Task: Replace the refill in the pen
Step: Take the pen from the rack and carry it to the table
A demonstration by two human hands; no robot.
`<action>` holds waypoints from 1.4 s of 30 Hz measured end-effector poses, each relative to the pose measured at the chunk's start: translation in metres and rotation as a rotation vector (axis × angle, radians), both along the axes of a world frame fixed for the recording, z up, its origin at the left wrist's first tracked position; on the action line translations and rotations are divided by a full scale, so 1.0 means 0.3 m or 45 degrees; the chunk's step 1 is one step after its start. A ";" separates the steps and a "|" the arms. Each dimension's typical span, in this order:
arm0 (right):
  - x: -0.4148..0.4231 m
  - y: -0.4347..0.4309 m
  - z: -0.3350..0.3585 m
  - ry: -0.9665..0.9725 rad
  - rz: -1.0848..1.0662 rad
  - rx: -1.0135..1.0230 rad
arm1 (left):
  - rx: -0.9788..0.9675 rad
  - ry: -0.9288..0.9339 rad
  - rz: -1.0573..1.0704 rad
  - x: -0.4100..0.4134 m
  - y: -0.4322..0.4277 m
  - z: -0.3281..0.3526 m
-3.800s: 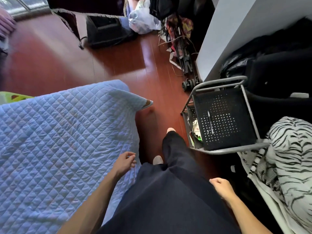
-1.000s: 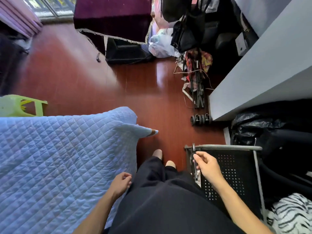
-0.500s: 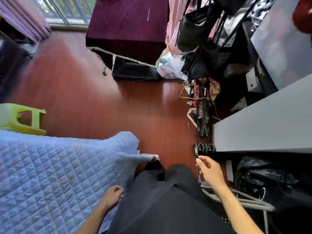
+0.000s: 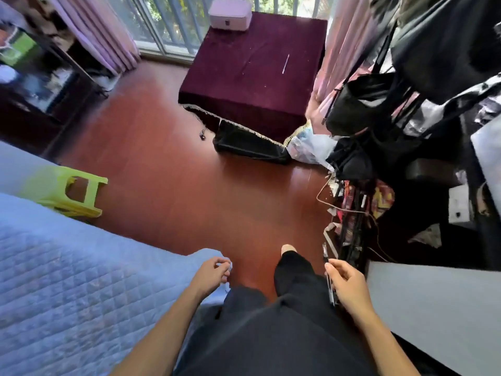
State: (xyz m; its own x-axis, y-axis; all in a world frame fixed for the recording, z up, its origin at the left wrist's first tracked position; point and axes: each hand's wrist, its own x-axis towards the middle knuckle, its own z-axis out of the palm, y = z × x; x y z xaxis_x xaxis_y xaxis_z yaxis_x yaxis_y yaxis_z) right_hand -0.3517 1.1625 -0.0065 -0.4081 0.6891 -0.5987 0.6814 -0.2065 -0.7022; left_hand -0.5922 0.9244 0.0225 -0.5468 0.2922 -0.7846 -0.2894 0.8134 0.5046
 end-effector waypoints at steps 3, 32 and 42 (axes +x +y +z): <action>-0.124 0.142 0.005 0.006 0.111 -0.001 | -0.075 -0.010 0.050 -0.024 0.037 0.024; -1.583 0.651 0.003 0.080 0.256 0.068 | -0.084 -0.064 0.307 -1.325 0.387 -0.134; -1.958 0.901 -0.022 0.105 0.164 0.019 | -0.157 -0.049 0.203 -1.739 0.641 -0.143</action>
State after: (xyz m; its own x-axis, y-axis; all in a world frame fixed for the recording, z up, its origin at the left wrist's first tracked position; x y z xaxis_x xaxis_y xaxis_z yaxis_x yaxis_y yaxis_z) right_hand -0.9390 1.4328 -0.0132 -0.5412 0.6365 -0.5495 0.6416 -0.1099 -0.7591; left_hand -1.1140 1.1168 -0.0205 -0.5474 0.1050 -0.8302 -0.4363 0.8108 0.3902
